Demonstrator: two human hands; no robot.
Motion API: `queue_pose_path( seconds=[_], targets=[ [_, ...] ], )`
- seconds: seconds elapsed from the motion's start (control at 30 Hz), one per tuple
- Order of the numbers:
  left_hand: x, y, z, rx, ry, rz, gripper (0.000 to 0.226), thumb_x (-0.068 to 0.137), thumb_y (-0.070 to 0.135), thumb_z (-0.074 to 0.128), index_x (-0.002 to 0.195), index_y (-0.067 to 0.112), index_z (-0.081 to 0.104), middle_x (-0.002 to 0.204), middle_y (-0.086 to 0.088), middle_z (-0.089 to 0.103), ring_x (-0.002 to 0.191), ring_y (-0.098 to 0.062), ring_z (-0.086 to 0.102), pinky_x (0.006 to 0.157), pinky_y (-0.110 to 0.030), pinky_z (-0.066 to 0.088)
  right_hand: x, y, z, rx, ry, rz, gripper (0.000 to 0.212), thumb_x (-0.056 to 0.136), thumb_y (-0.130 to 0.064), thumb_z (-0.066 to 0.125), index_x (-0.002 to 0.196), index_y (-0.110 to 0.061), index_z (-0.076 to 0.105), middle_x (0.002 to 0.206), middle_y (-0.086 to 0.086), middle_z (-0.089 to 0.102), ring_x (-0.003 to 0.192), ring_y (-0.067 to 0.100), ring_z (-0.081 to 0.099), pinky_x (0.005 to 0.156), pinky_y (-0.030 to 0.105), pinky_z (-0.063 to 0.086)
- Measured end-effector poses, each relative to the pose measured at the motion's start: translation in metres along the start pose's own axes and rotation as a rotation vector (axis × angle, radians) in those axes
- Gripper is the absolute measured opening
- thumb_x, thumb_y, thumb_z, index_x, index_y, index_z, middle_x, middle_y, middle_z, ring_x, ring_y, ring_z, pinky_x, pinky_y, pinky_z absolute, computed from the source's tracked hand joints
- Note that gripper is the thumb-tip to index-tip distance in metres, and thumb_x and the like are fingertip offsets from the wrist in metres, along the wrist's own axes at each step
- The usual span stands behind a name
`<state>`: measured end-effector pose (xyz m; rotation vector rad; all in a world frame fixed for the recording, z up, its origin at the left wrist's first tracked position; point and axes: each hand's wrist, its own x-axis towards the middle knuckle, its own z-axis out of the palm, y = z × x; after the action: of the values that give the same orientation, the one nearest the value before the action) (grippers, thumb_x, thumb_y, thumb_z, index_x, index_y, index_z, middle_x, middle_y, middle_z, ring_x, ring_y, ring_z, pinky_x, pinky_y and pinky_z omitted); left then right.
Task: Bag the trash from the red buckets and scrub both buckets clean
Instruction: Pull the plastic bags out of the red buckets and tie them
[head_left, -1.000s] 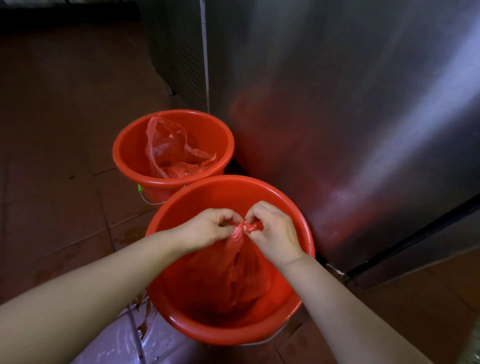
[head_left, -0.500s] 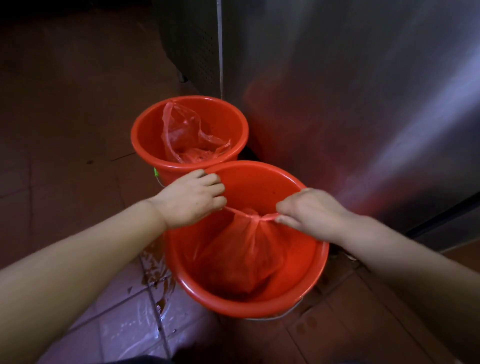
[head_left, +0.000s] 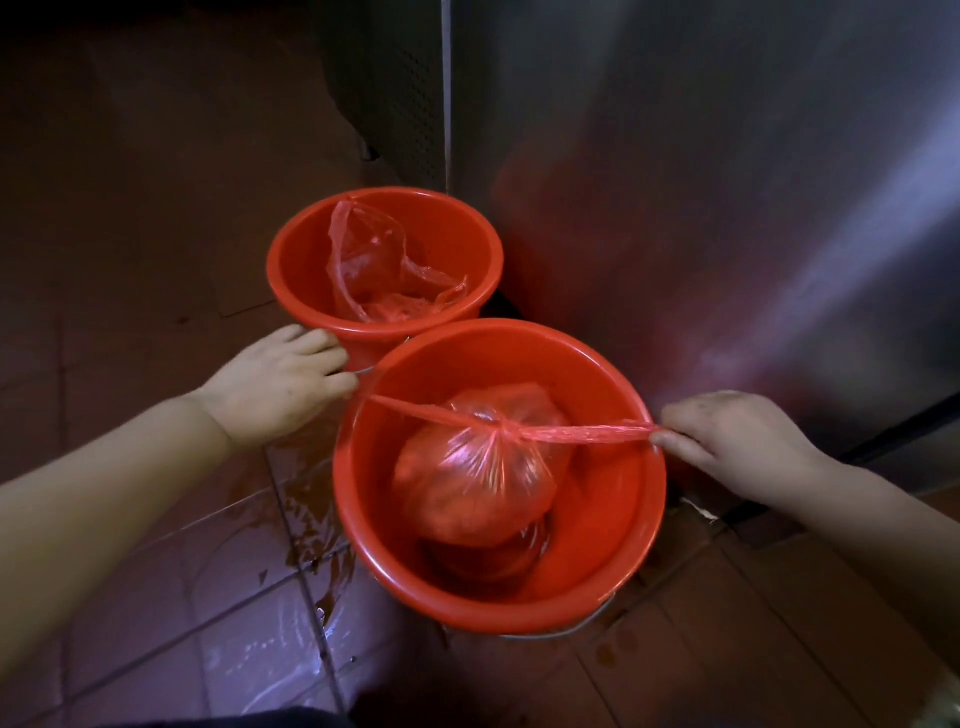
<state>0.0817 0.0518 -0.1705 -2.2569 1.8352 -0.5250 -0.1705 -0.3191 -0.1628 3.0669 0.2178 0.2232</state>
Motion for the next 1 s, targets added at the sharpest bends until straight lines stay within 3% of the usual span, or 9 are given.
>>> queue_pose_path(
  seconds=[0.13, 0.3, 0.4, 0.5, 0.6, 0.73, 0.83, 0.93, 1.0],
  targets=[
    [0.025, 0.008, 0.003, -0.054, 0.02, -0.048, 0.026, 0.085, 0.028, 0.039, 0.08, 0.02, 0.064, 0.072, 0.002, 0.053, 0.076, -0.024, 0.05, 0.064, -0.035, 0.034, 0.022, -0.014, 0.013, 0.116, -0.132, 0.169, 0.029, 0.093, -0.049, 0.046, 0.082, -0.024, 0.056, 0.079, -0.005, 0.062, 0.077, 0.019, 0.06, 0.06, 0.032, 0.04],
    [0.042, 0.014, 0.022, -0.127, 0.014, -0.017, 0.022, 0.084, 0.029, 0.045, 0.08, 0.023, 0.066, 0.073, 0.003, 0.056, 0.076, -0.024, 0.054, 0.061, -0.036, 0.042, 0.06, -0.04, 0.032, 0.272, -0.19, 0.265, 0.034, 0.092, -0.045, 0.05, 0.067, -0.028, 0.036, 0.063, -0.005, 0.047, 0.067, 0.018, 0.049, 0.058, 0.034, 0.032],
    [0.045, 0.007, 0.037, -0.177, 0.052, -0.228, 0.026, 0.087, 0.027, 0.043, 0.096, 0.017, 0.065, 0.082, -0.001, 0.061, 0.081, -0.027, 0.053, 0.065, -0.037, 0.044, 0.071, -0.054, 0.039, 0.374, -0.225, 0.275, 0.034, 0.09, -0.044, 0.055, 0.065, -0.027, 0.039, 0.06, -0.007, 0.046, 0.062, 0.012, 0.047, 0.059, 0.036, 0.036],
    [0.047, -0.016, 0.054, -0.111, -0.081, -0.481, 0.035, 0.09, 0.028, 0.045, 0.12, 0.016, 0.057, 0.111, -0.004, 0.063, 0.107, -0.029, 0.051, 0.086, -0.041, 0.039, 0.082, -0.058, 0.036, 0.589, -0.128, 0.335, 0.035, 0.085, -0.04, 0.063, 0.061, -0.021, 0.046, 0.049, -0.007, 0.043, 0.049, 0.008, 0.04, 0.052, 0.033, 0.034],
    [0.05, -0.035, 0.068, -0.091, -0.308, -0.502, 0.039, 0.096, 0.034, 0.041, 0.131, 0.016, 0.045, 0.126, -0.004, 0.055, 0.123, -0.026, 0.044, 0.105, -0.039, 0.025, 0.097, -0.057, 0.032, 0.625, -0.064, 0.353, 0.036, 0.086, -0.038, 0.062, 0.059, -0.023, 0.043, 0.047, -0.007, 0.04, 0.047, 0.009, 0.038, 0.05, 0.031, 0.031],
    [0.046, -0.039, 0.065, -0.066, -0.357, -0.438, 0.033, 0.096, 0.036, 0.042, 0.123, 0.019, 0.047, 0.117, -0.004, 0.057, 0.11, -0.025, 0.052, 0.091, -0.034, 0.035, 0.115, -0.058, 0.037, 0.601, -0.086, 0.295, 0.036, 0.087, -0.038, 0.06, 0.061, -0.022, 0.042, 0.049, -0.006, 0.038, 0.047, 0.009, 0.036, 0.05, 0.035, 0.032],
    [0.024, -0.034, 0.061, -0.095, -0.322, -0.427, 0.032, 0.094, 0.04, 0.044, 0.118, 0.02, 0.052, 0.109, -0.004, 0.06, 0.104, -0.026, 0.056, 0.083, -0.034, 0.037, 0.133, -0.064, 0.042, 0.627, -0.109, 0.239, 0.039, 0.089, -0.038, 0.061, 0.06, -0.019, 0.042, 0.049, -0.006, 0.037, 0.048, 0.009, 0.034, 0.049, 0.03, 0.028],
    [-0.008, -0.025, 0.058, -0.151, -0.225, -0.427, 0.027, 0.082, 0.041, 0.058, 0.096, 0.019, 0.064, 0.082, -0.005, 0.065, 0.079, -0.026, 0.065, 0.068, -0.032, 0.044, 0.159, -0.078, 0.043, 0.646, -0.114, 0.18, 0.04, 0.089, -0.042, 0.058, 0.06, -0.02, 0.042, 0.049, -0.006, 0.037, 0.048, 0.008, 0.035, 0.049, 0.029, 0.028],
    [-0.034, -0.015, 0.051, -0.186, -0.195, -0.473, 0.032, 0.075, 0.047, 0.048, 0.082, 0.022, 0.066, 0.066, -0.001, 0.062, 0.063, -0.023, 0.064, 0.057, -0.028, 0.045, 0.179, -0.093, 0.043, 0.675, -0.117, 0.148, 0.04, 0.09, -0.034, 0.061, 0.058, -0.019, 0.042, 0.049, -0.004, 0.038, 0.048, 0.006, 0.035, 0.052, 0.038, 0.035]
  ],
)
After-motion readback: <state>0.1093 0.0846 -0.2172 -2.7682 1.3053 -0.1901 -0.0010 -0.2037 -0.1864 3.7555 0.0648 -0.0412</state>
